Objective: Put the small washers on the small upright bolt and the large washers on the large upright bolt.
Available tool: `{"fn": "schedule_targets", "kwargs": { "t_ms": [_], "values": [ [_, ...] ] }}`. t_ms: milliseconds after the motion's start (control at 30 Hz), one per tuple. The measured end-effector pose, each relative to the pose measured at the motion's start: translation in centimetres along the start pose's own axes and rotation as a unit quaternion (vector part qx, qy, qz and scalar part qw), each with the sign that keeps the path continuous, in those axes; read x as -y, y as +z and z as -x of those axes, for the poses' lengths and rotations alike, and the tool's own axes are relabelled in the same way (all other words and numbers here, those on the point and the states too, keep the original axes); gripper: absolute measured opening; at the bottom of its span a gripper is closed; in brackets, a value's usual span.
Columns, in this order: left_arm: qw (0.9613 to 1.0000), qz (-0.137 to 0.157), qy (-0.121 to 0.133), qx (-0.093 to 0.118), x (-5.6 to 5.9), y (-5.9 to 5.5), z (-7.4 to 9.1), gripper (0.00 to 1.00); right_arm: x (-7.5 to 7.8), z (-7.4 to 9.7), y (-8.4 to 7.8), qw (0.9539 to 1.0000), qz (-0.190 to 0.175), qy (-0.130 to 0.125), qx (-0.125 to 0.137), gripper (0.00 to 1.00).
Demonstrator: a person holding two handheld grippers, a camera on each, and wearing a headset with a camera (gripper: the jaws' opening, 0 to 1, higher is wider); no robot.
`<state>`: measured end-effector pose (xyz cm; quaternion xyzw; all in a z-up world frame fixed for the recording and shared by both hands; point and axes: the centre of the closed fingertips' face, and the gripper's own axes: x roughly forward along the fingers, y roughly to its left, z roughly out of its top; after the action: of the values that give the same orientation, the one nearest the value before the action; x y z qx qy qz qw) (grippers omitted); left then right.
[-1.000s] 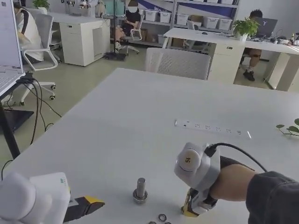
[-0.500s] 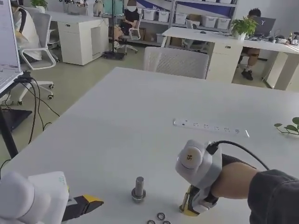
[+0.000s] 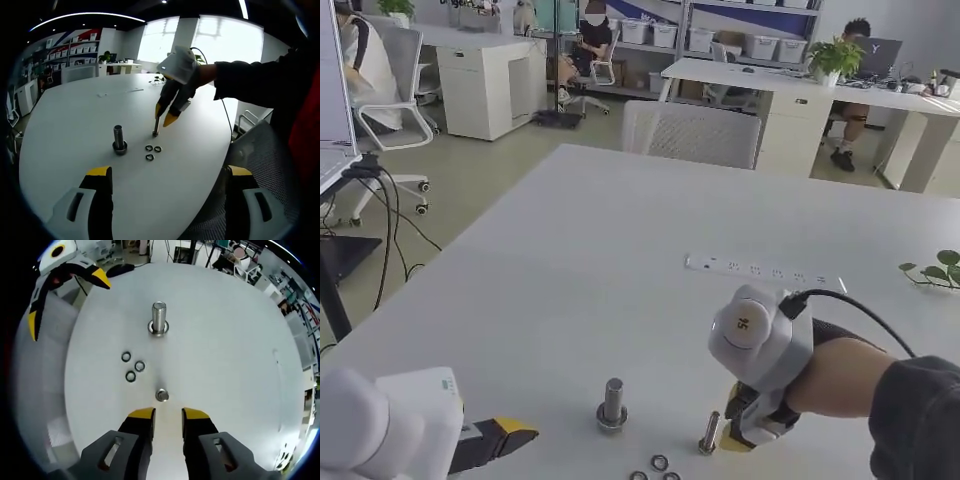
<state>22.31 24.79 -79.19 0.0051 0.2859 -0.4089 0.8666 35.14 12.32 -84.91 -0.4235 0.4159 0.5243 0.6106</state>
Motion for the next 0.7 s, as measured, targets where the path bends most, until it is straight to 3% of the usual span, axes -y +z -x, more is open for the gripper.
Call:
{"fn": "schedule_targets", "kwargs": {
  "t_ms": [400,700],
  "values": [
    [1.0,-0.003,-0.004,0.0,0.2,0.1,-0.1,0.94,-1.5,0.5,-1.1,1.0,-0.007,0.0,0.0,0.23],
    [1.0,-0.005,-0.005,0.002,0.2,0.2,-0.1,0.94,-3.1,1.0,-0.6,0.9999,-0.003,0.005,0.009,0.24]
  ]
}}
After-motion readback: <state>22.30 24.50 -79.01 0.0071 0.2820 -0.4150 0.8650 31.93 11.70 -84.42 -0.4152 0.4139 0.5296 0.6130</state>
